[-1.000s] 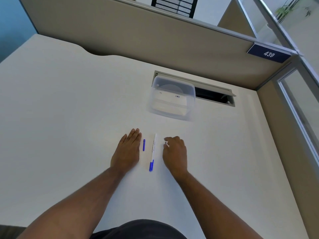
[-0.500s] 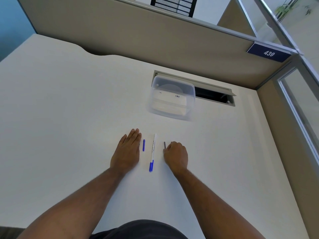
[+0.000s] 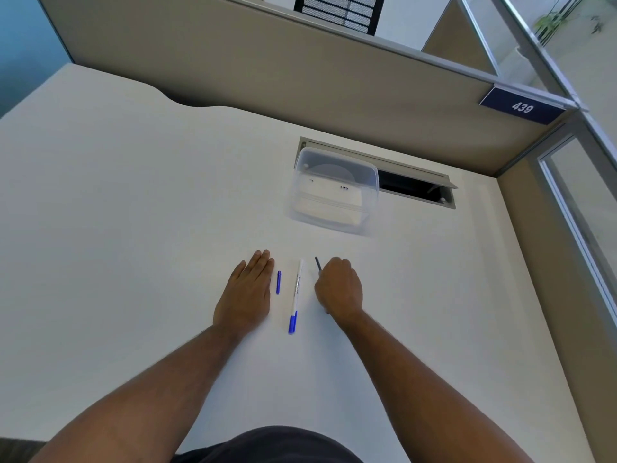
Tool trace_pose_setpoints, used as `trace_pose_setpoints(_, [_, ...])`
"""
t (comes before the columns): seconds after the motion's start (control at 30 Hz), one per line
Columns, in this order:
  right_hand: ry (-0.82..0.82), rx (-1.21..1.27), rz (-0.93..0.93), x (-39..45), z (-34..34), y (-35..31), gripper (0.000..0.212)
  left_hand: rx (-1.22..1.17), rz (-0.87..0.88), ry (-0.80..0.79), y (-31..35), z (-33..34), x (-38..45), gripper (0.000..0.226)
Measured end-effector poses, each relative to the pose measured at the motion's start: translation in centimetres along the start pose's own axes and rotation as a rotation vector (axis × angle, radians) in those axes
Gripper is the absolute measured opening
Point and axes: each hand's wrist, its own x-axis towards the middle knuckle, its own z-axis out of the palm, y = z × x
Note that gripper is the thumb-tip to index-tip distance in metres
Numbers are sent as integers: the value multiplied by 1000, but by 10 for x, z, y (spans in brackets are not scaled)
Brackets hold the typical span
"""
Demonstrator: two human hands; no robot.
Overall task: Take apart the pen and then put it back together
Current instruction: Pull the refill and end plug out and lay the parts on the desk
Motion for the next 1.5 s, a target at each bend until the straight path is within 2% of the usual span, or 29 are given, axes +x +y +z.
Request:
trace_pose_setpoints(0.1, [47, 15, -65, 19, -23, -4, 14, -4, -5, 1, 0, 0, 0, 56])
trace_pose_setpoints(0.37, [330, -78, -289, 78, -82, -14, 10, 0, -8, -6, 0, 0, 0, 58])
trace_pose_setpoints(0.53, [410, -184, -388, 103, -101, -23, 18, -11, -5, 5, 0, 0, 0, 58])
trace_pose_setpoints(1.2, [410, -217, -411, 133, -121, -40, 31, -21, -18, 7, -1, 3, 0, 57])
trace_pose_setpoints(1.5, [410, -197, -372, 121, -126, -35, 28, -21, -21, -9, -1, 1, 0, 58])
